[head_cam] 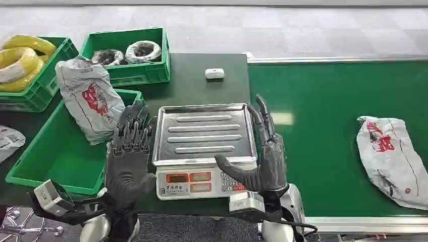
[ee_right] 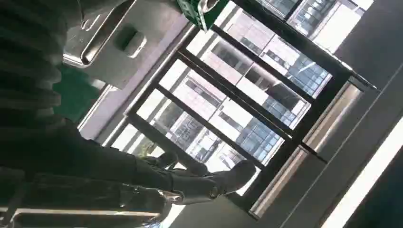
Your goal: Moved the parcel from conveyor to table for the left to box.
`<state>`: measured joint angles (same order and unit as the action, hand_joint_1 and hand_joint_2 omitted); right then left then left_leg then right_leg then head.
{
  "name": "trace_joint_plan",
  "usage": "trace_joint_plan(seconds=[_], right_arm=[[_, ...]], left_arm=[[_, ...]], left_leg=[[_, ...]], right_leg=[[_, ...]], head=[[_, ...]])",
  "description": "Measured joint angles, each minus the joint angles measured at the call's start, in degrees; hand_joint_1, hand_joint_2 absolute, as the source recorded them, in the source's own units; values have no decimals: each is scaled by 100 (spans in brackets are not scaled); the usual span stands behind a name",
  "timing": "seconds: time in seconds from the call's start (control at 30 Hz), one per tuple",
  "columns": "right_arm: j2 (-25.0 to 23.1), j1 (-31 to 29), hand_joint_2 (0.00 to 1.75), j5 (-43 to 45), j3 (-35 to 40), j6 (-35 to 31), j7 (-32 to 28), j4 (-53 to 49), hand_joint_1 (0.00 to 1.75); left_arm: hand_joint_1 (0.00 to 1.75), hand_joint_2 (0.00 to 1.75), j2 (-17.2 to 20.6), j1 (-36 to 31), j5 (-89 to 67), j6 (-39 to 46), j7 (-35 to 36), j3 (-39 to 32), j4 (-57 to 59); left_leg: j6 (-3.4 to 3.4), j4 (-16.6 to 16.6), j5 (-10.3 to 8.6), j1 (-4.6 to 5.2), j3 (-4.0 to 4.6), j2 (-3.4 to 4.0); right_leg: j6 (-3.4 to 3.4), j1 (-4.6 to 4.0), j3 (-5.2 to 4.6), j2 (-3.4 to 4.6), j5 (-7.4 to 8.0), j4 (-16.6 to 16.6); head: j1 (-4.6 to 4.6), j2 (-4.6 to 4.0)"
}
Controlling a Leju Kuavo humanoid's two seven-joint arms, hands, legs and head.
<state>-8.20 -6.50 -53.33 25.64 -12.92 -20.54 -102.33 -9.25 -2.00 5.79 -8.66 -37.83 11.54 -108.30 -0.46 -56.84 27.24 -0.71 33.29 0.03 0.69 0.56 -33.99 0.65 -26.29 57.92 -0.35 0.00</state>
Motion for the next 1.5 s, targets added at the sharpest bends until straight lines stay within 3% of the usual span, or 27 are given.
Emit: trace_joint_plan(seconds=[0.1,0.27,0.47,0.6,0.83,1.07,1.27,1.5], right_arm=[[0,-53,175,-400,-2,22,244,6,0],[103,-427,175,-1900,-153,175,1108,232,0],[232,-634,175,-2072,-459,179,1134,492,0],[399,-846,175,-2759,-651,227,1750,740,0],[1520,-2006,175,-3036,-1621,-253,1998,2703,0],[2388,-3965,175,-3481,-1952,-608,2329,5772,0],[2669,-4674,175,-3643,-1939,-605,2630,7012,0],[2983,-4830,175,-3543,-1939,-619,2842,7715,0]], left_arm=[[0,175,-11,0,0,-13,6,0,0],[0,175,-11,4,0,-48,7,-11,2],[0,175,-9,22,2,-98,-13,-35,2],[0,175,-11,48,9,-101,-52,-77,4],[0,175,28,275,111,-24,-210,-164,2],[0,175,85,284,267,335,-216,-225,-2],[0,175,140,295,304,393,-216,-245,-39],[0,175,170,371,302,306,-216,-260,-55]], left_leg=[[0,0,0,0,0,0],[1,-1,-1,0,-1,1],[1,-2,-1,1,-1,-2],[1,-2,0,0,1,-2],[14,-11,-9,15,4,-32],[21,-14,-14,16,5,-35],[20,-13,-13,15,11,-49],[21,-14,-12,17,17,-52]], right_leg=[[0,0,0,0,0,0],[1,0,2,-1,1,0],[2,1,2,-7,2,0],[2,1,0,-7,1,0],[16,18,12,-24,11,-1],[23,22,7,-27,17,0],[23,18,2,-40,14,0],[23,22,2,-46,13,-1]], head=[[2,0],[0,0],[2,0],[0,0],[0,0],[-4,0],[-2,0],[-2,0]])
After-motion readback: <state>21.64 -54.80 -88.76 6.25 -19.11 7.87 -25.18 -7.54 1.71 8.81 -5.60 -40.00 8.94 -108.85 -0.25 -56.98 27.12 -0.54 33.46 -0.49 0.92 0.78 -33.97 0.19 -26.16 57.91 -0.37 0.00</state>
